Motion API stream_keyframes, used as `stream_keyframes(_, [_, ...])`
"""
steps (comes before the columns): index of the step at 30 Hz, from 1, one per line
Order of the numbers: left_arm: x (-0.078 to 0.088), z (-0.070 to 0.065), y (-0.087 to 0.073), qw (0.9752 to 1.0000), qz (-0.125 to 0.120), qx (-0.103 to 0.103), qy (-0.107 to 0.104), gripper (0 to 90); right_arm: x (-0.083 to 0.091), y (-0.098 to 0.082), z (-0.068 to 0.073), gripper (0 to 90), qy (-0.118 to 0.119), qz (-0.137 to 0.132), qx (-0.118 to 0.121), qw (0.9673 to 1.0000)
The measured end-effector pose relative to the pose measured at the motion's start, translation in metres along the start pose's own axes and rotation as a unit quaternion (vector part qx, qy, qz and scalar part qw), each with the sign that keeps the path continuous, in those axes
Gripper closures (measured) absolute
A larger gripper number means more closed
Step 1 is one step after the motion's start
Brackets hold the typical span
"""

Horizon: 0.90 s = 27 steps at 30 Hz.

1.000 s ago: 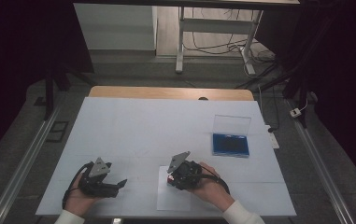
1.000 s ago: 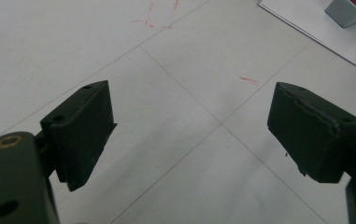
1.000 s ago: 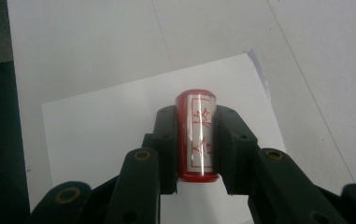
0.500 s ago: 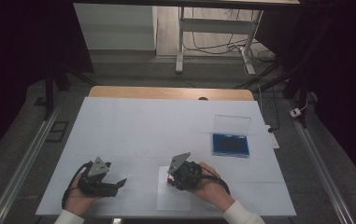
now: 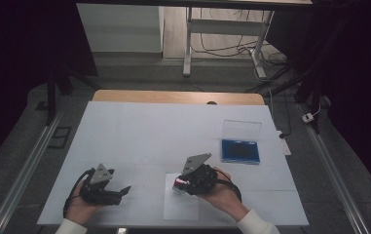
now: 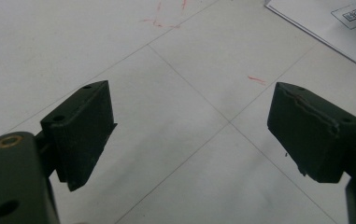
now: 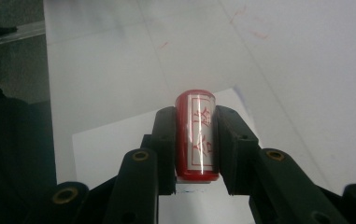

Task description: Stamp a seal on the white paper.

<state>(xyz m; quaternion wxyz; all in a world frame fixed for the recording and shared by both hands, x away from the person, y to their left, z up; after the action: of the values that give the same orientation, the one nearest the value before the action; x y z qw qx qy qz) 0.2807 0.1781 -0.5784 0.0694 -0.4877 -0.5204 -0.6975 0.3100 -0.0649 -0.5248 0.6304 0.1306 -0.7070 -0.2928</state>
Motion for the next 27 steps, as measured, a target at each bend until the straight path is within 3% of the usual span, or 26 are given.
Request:
stream_keyframes(17, [0.000, 0.000, 0.000, 1.0000, 0.003, -0.004, 0.001, 14.9, 0.033, -0.002, -0.020, 69.6, -0.028, -0.027, -0.014, 0.9991])
stream_keyframes(27, [-0.001, -0.001, 0.000, 1.0000, 0.004, -0.006, 0.000, 14.9, 0.054, -0.013, -0.047, 69.6, -0.059, -0.043, -0.044, 0.9964])
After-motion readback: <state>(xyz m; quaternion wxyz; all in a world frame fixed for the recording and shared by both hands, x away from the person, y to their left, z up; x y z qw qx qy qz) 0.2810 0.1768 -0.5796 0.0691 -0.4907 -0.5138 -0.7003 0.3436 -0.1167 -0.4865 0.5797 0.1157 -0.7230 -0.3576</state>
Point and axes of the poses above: each handheld gripper's, and its own axes: x roughly backward along the jaws, y roughly out of its top, z roughly to its left, the point moved 8 cm from there along -x, roughly forward along the jaws, and after that the axes turned 5 degrees about z, right-handed, at the moved point
